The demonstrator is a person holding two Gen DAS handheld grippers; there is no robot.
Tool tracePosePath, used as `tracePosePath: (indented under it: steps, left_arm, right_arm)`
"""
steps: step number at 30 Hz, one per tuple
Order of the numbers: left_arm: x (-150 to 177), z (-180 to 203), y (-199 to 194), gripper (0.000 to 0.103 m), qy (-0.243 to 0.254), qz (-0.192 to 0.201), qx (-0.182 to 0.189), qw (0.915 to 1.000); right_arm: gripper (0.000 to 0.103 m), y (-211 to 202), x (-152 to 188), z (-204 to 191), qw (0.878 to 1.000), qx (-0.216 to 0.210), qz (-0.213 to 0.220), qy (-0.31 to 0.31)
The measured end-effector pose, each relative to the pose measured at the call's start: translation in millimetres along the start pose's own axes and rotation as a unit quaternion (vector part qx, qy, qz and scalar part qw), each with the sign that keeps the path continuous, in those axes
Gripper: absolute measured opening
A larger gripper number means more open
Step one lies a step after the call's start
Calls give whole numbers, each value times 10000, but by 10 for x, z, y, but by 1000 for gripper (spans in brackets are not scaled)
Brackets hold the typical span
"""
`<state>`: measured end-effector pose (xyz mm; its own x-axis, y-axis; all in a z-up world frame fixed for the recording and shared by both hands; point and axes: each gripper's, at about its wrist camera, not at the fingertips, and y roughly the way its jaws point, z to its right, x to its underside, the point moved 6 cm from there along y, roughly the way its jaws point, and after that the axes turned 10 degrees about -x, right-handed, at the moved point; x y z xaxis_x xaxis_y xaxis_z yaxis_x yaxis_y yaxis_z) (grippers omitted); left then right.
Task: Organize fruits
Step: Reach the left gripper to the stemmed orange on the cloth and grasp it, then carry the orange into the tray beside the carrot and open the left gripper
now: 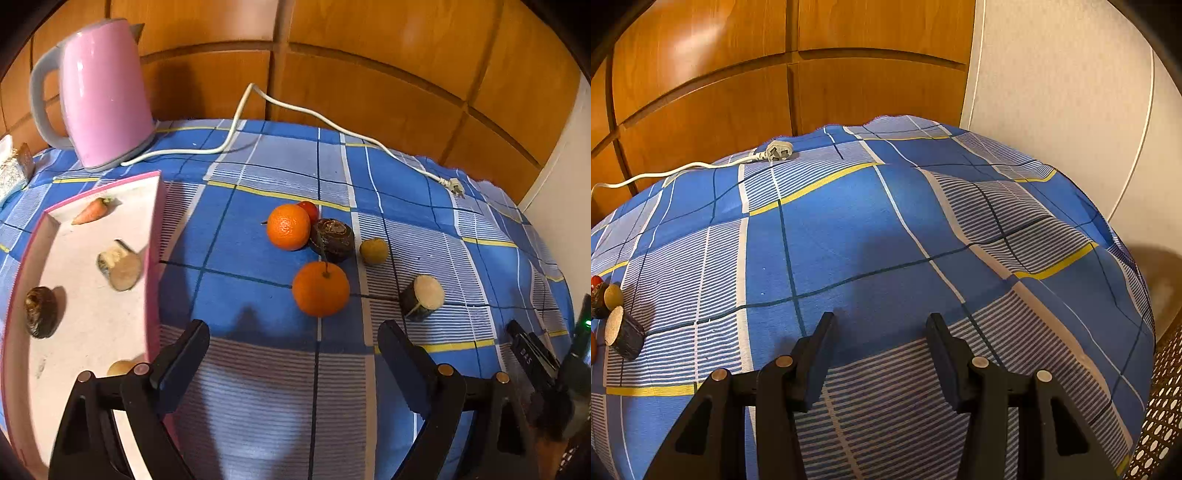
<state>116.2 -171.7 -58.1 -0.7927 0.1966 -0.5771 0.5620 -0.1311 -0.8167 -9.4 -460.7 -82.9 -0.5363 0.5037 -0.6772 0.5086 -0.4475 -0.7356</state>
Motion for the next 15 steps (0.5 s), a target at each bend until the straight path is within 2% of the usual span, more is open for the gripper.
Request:
tracePosePath:
  steps: [4,9,10,11,12,13,14,15]
  left_arm:
    - [-78,27,150,92,-42,-82,-10,10000]
    - [-158,138,407,87,-18,-236,-49,9997]
    - [-159,159,468,77,2,-284,-47,9996]
    - [-159,177,518,74,42,-305,-94,9995]
    - [-181,197,512,61,143,-152,-164,9996]
    - [-188,240,504,44,227,-97,-3,9997]
    - [-180,291,485,42,304,-102,131,9994]
    - [-168,307,464,41,379,-69,44,9992]
  right_arm:
    - [51,0,0,-1,10000,4,1,-2]
    - [51,2,4,0,10000,12,2,-11]
    - [51,3,4,-1,10000,16,2,-14]
    - [51,4,4,-2,10000,18,2,-17]
    - [51,7,3,-3,10000,20,2,-21]
    - [51,7,3,-4,10000,19,2,-20]
    - [51,7,4,-4,10000,19,2,-20]
    - [51,7,4,-4,10000,20,4,-20]
